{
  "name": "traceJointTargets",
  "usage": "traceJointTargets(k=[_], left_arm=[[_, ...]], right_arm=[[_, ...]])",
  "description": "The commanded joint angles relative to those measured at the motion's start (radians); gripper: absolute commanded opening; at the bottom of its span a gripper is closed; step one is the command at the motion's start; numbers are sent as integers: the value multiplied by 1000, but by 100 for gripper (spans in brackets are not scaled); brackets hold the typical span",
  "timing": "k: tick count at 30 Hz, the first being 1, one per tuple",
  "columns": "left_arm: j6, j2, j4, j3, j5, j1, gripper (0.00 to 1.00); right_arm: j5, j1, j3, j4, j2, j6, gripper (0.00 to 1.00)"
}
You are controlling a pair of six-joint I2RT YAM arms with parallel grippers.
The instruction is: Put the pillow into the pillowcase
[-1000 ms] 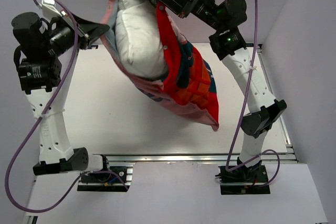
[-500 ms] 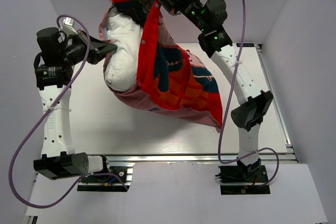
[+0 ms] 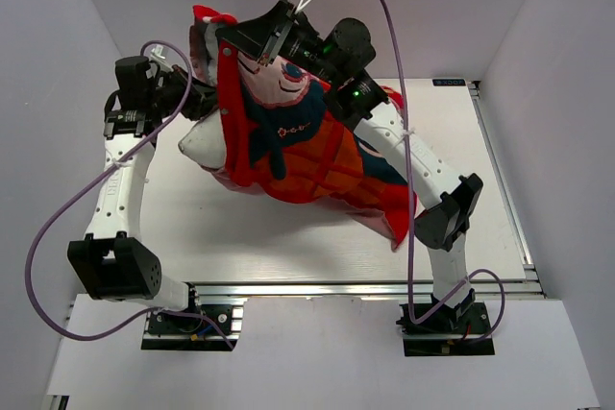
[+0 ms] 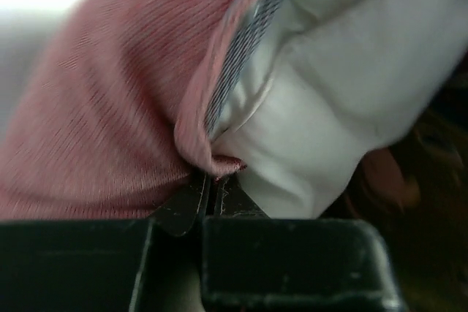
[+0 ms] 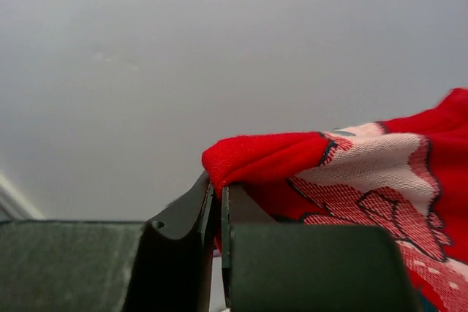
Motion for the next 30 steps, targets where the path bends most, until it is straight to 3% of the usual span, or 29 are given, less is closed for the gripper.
traceJointTargets(k=[1, 3, 5, 7, 9, 12, 13, 17, 23, 30], left_arm=[[-21, -13, 116, 2, -64, -19, 0], [-35, -16, 169, -21, -73, -27, 0], [-36, -27, 182, -47, -81, -41, 0], [-44, -43, 221, -81, -55, -75, 0], [-61, -89, 271, -150, -24, -80, 3], [-84, -160, 351, -190, 45, -80, 27], [-40, -172, 293, -167, 42, -77, 43], [100, -174, 80, 52, -43, -59, 61], [251, -148, -102, 342, -113, -19, 66], [451, -180, -361, 355, -35, -21, 56]], right_arm=[[-51, 51, 51, 194, -99, 118, 0], [71, 55, 83, 202, -79, 82, 0], [240, 32, 122, 168, -57, -56, 0], [313, 1, 142, 145, -30, -189, 0], [350, -33, 125, 136, -17, -216, 0], [310, -82, 73, 90, -29, -192, 0], [298, -92, 21, 90, -43, -187, 0], [250, -94, -90, 159, -120, -201, 0], [192, -116, -67, 145, -132, -144, 0], [170, -128, -72, 145, -154, -130, 0]])
